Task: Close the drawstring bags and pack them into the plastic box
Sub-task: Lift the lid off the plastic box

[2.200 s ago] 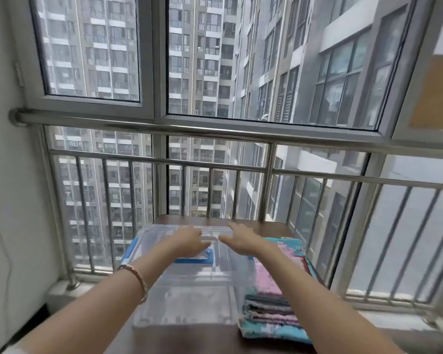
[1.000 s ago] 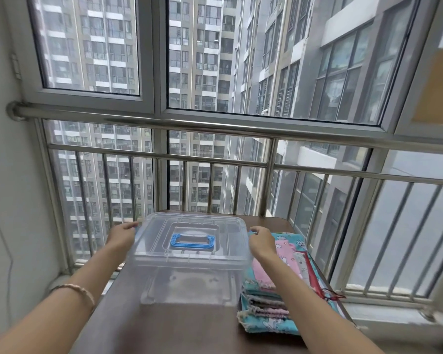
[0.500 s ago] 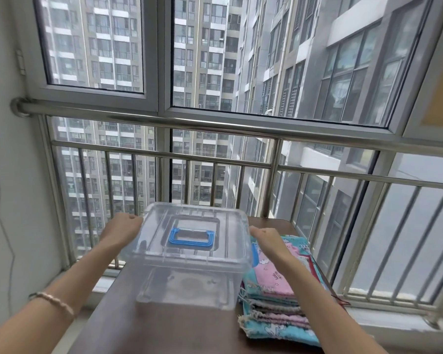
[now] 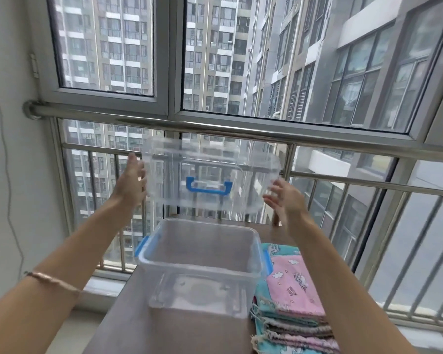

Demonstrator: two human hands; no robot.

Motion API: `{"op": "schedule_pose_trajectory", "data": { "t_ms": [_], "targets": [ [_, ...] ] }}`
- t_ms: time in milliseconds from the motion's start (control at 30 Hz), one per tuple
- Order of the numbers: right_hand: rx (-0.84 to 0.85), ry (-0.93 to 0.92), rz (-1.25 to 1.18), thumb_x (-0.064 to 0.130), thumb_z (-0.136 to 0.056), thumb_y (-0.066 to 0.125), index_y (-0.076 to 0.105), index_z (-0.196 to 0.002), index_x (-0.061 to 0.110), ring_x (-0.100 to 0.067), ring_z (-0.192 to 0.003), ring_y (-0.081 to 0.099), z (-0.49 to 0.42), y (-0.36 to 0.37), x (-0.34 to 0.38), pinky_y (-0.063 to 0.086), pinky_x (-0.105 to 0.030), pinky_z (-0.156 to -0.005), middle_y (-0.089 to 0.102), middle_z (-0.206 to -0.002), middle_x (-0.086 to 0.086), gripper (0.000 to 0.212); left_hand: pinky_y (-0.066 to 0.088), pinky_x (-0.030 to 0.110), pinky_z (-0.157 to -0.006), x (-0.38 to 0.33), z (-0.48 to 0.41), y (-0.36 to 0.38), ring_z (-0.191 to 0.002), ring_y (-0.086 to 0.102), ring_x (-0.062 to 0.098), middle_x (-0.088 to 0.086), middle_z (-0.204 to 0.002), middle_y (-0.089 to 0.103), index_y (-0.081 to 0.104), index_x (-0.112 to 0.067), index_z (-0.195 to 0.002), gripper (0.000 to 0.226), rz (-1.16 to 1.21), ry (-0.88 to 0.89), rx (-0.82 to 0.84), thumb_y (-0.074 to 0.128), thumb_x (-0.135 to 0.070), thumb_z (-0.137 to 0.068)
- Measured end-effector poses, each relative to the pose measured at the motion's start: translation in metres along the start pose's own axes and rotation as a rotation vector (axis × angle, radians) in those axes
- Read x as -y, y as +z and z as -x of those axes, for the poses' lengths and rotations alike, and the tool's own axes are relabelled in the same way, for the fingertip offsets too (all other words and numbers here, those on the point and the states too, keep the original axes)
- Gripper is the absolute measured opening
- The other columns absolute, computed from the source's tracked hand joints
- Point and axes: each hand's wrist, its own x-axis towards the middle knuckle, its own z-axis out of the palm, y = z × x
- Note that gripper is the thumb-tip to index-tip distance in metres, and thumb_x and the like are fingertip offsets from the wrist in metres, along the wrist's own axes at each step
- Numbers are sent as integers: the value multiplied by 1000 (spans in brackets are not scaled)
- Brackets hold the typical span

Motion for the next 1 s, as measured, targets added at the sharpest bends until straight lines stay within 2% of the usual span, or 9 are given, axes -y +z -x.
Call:
{"op": "schedule_pose_trajectory", "data": {
  "t_ms": [133, 300, 433, 500, 533, 567, 600, 900, 1000],
  "targets": [
    [50, 68, -151, 36, -103, 32, 54, -110, 4, -30, -111, 57, -30, 13, -2, 46, -47, -101, 58, -120, -19, 40, 10, 53, -117, 17, -41, -3, -137, 34, 35, 16, -152, 31, 49, -3, -133, 83, 97, -148, 135, 13, -66, -93],
    [21, 107, 27, 1, -97, 35, 36, -139, 3, -34, -121, 51, -69, 34, -26, 38, -55, -108, 47, -135, -20, 42, 18, 50, -115, 50, -86, 14, -136, 34, 32, 11, -145, 41, 31, -8, -146, 48, -167, -132, 206, 36, -27, -102],
    [-142, 197, 335, 4, -96, 36, 45, -70, 8, -13, -69, 40, -107, 40, -59, 32, -61, -106, 41, -74, -5, 28, 26, 47, -113, 71, -115, 27, -139, 30, 30, 11, -155, 26, 19, -11, -150, 57, -379, -131, 185, 42, -11, -99],
    [-187, 244, 394, 1, -95, 37, 45, -71, 2, -16, -68, 44, -122, 38, -76, 37, -57, -104, 43, -74, -16, 25, 36, 46, -109, 86, -123, 28, -132, 41, 31, 12, -153, 29, 20, -13, -150, 66, -491, -137, 202, 51, -5, -92],
    [-192, 291, 415, 0, -94, 39, 49, -83, -4, -18, -75, 50, -127, 35, -84, 44, -50, -98, 54, -108, -29, 16, 43, 46, -104, 94, -127, 27, -124, 50, 33, 12, -152, 31, 21, -15, -150, 72, -527, -159, 220, 56, -1, -88],
    [-193, 328, 434, -2, -92, 41, 49, -89, -3, -19, -75, 50, -134, 31, -91, 50, -41, -82, 34, -88, 6, 8, 49, 47, -98, 103, -131, 25, -116, 56, 33, 12, -151, 33, 22, -17, -149, 77, -554, -186, 238, 60, 1, -84],
    [-178, 368, 445, -2, -91, 44, 48, -90, 0, -18, -68, 45, -139, 28, -99, 45, -32, -64, 45, -76, -11, 5, 51, 46, -96, 110, -133, 26, -112, 58, 33, 12, -150, 34, 23, -16, -148, 78, -577, -207, 249, 62, 1, -82],
    [82, 647, 340, 38, -102, 35, 32, -140, 2, -18, -59, 42, -148, -1, -140, 41, -28, -62, 46, -67, -8, 52, 19, 45, -116, 153, -144, 10, -144, 20, 34, 15, -156, 19, -4, -26, -152, 87, -576, -577, 413, 8, -78, -84],
    [227, 734, 490, 52, -100, 30, 29, -144, 3, -39, -120, 54, -147, -4, -149, 39, -41, -107, 54, -131, -25, 66, 5, 47, -119, 165, -147, 2, -145, 13, 34, 19, -156, 15, -5, -19, -152, 107, -559, -715, 454, 3, -88, -70]
  ]
}}
